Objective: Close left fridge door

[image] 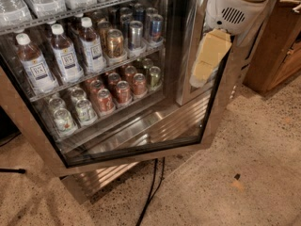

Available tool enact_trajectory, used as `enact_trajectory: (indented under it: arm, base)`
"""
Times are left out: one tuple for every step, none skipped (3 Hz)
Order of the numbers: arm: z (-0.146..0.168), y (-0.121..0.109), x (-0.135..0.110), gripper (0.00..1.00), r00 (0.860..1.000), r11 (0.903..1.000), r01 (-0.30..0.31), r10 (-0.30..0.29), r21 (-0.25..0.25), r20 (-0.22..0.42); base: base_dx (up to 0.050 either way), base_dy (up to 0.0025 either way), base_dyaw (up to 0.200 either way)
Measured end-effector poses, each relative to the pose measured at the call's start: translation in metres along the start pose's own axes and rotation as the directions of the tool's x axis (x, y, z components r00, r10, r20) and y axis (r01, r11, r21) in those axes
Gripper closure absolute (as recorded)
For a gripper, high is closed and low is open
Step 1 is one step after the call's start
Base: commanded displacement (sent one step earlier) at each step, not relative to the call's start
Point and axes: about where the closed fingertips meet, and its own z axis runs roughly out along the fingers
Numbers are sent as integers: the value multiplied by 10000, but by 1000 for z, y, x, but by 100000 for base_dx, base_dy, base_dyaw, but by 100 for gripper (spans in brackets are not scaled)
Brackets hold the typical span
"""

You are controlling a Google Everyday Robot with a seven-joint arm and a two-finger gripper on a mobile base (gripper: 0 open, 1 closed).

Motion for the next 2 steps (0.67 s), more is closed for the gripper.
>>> enact_trajectory:
  arm:
    - [0,0,0,0,10000,10000,0,0,0,0]
    - [0,0,0,0,10000,10000,0,0,0,0]
  base:
    - [4955,-3,73]
    - [4950,1,-34]
